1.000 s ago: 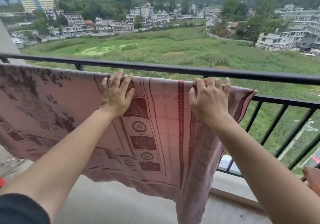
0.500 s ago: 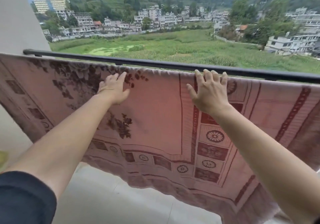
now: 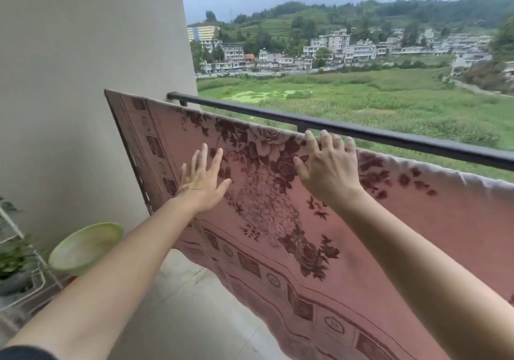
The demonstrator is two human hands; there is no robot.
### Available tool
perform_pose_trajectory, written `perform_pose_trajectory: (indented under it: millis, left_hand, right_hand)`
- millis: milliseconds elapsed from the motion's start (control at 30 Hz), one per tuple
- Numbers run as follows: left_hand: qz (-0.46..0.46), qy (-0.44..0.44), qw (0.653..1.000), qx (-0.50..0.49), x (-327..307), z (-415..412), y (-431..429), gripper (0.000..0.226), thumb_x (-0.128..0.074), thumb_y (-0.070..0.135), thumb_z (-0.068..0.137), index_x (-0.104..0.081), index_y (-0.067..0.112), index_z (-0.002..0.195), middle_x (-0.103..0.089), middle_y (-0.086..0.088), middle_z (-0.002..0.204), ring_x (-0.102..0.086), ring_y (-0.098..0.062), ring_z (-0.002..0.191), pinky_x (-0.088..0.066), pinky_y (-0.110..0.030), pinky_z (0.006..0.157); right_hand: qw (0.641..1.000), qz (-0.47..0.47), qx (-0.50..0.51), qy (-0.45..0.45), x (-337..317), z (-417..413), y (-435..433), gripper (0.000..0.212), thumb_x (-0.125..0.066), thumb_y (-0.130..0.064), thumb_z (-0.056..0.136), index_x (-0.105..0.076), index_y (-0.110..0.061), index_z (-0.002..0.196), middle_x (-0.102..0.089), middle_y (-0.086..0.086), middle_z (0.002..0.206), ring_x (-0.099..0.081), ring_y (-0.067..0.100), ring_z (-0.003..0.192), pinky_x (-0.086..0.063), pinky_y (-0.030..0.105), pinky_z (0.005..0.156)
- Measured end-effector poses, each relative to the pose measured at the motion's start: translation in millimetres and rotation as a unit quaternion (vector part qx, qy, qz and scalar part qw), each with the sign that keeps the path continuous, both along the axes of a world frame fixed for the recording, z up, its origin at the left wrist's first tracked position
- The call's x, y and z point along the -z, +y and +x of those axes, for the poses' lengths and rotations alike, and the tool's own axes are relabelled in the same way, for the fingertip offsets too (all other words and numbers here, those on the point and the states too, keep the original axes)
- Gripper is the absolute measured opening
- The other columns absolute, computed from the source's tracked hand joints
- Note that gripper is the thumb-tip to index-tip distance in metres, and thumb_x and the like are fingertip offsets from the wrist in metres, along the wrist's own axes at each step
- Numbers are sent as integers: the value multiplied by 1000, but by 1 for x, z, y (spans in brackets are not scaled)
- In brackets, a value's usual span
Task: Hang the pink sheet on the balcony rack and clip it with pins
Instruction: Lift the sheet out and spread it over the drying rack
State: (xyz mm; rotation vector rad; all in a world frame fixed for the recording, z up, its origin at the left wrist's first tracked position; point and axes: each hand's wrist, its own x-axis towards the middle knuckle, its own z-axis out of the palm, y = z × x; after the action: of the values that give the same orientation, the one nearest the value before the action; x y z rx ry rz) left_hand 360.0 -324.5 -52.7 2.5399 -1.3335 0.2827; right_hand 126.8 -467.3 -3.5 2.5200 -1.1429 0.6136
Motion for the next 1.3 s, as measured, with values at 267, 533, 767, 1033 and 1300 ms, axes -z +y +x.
perform_pose_trajectory:
  millis: [267, 533, 767, 1033, 1300]
  left_hand:
    - [-25, 66, 991, -114, -14, 145, -22, 78, -41, 41, 99, 15, 30, 152, 23, -2, 160, 8, -25, 149, -6, -48, 119]
    - [-47, 67, 990, -115, -9, 269, -51, 105, -57, 32, 93, 37, 38, 140, 25, -3, 159, 8, -27, 149, -9, -49, 118]
    - [-48, 43, 998, -27, -16, 396, -100, 117, -60, 9, 87, 41, 45, 135, 47, 5, 147, 33, -23, 142, 8, -48, 113]
    - [-17, -146, 982, 118, -35, 532, -142, 100, -69, 22, 80, 7, 34, 144, -3, -10, 154, 5, -30, 145, 5, -55, 117]
    - [-131, -259, 914, 284, -28, 628, -154, 69, -61, 44, 74, -35, 20, 134, -42, -8, 120, -37, -30, 115, -20, -50, 107]
  right_hand:
    - [995, -2, -97, 16, -10, 191, -24, 63, -38, -44, 100, -29, -12, 153, -50, 17, 138, -53, 36, 118, -41, 50, 99]
    - [996, 2, -72, 49, -5, 328, -36, 62, -42, -38, 93, -36, -5, 145, -59, 15, 118, -58, 33, 100, -41, 42, 81]
    - [999, -33, -33, 0, 1, 415, -39, 58, -41, -55, 95, -49, -11, 131, -63, 10, 104, -61, 31, 91, -39, 39, 71]
    - [995, -61, 74, -4, 1, 524, -21, 56, -35, -61, 96, -56, -12, 113, -64, 10, 96, -61, 31, 84, -39, 40, 71]
    - [987, -80, 139, -23, 5, 602, -22, 55, -39, -61, 95, -58, -9, 93, -63, 12, 84, -58, 30, 73, -39, 39, 69]
